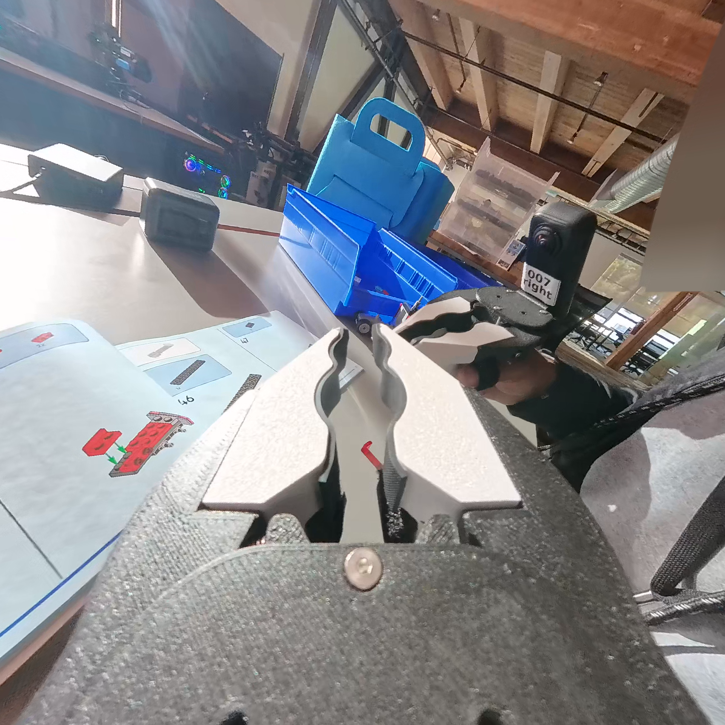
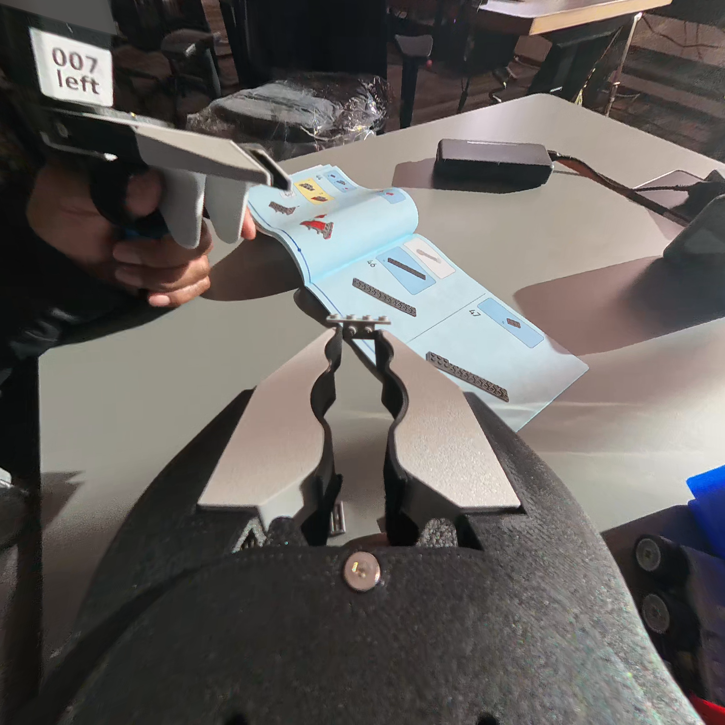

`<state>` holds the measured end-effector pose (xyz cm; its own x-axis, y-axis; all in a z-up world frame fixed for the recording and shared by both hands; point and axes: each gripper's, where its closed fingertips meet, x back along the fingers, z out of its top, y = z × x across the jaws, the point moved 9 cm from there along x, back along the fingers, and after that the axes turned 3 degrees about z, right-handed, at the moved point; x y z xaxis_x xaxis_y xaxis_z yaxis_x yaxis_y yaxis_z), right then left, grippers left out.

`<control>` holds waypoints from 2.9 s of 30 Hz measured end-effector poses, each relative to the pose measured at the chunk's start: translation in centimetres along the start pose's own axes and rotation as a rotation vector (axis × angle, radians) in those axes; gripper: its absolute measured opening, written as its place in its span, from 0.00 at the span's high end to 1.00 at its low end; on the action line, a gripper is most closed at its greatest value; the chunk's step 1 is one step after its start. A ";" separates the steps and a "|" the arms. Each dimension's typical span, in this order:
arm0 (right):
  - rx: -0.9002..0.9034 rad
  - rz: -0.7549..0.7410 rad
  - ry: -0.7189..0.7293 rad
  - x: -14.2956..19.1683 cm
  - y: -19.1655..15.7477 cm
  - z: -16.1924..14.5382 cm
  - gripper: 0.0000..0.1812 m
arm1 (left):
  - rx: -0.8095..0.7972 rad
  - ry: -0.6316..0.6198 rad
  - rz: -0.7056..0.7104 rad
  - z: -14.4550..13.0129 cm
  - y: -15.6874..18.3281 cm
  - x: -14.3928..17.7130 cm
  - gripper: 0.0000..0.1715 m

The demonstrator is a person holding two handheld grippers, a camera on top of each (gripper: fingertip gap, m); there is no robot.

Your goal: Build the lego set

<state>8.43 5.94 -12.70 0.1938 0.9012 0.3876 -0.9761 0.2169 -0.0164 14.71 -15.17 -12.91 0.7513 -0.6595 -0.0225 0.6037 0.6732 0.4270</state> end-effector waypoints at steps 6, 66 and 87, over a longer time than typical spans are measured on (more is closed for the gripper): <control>-0.027 -0.035 0.111 -0.8 -0.6 1.2 0.90 | 0.042 0.011 0.004 -0.4 0.7 -1.5 0.90; 0.861 0.212 0.069 -0.8 -1.1 2.9 0.95 | 0.140 -0.156 -0.239 -1.5 2.2 -2.6 0.95; 0.883 0.082 0.136 -0.8 -1.7 3.0 0.97 | 0.177 -0.120 -0.260 -1.6 2.5 -3.1 0.97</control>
<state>9.67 3.71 -10.26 0.0751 0.9501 0.3027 -0.6966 -0.1672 0.6977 14.34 -10.91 -13.16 0.5348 -0.8436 -0.0492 0.7077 0.4153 0.5716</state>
